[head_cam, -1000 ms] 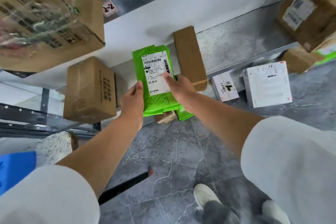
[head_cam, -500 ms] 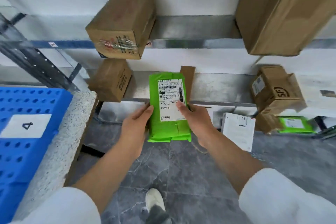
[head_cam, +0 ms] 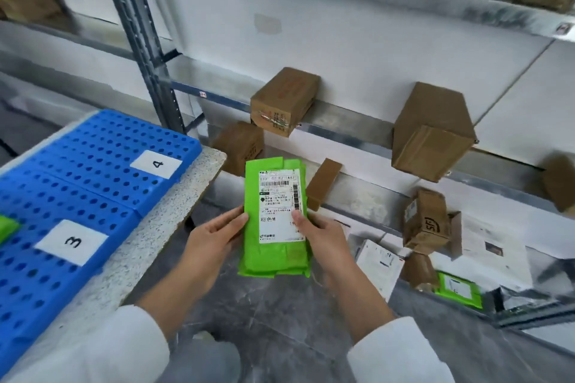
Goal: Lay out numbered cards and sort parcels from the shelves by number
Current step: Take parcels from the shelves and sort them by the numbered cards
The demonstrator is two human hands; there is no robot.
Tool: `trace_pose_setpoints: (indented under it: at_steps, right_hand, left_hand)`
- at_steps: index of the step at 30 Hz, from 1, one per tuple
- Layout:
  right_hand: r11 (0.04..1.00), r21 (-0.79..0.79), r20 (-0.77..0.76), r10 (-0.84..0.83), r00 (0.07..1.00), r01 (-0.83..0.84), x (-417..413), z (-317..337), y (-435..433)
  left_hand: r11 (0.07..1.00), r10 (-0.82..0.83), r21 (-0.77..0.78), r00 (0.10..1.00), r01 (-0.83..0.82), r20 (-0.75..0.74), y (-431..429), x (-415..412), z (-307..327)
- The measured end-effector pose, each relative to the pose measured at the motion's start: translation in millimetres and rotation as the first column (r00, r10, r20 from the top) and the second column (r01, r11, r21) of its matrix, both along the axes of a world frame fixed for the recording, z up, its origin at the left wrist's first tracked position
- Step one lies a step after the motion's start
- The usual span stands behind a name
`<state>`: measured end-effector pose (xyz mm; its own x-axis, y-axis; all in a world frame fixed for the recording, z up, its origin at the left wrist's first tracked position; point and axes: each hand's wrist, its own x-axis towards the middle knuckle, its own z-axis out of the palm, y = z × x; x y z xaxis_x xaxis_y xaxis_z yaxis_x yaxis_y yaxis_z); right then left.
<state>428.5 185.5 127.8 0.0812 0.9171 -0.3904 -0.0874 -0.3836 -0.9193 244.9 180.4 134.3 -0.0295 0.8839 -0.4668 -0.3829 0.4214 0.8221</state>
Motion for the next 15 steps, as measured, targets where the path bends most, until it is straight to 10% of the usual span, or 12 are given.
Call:
trace_pose_setpoints:
  at_steps: [15]
  right_hand:
    - [0.814,0.107,0.379,0.498,0.78,-0.571,-230.8,48.1,63.4]
  left_hand:
    - [0.849,0.512,-0.016,0.815,-0.528,0.271,-25.9,-189.0,2.7]
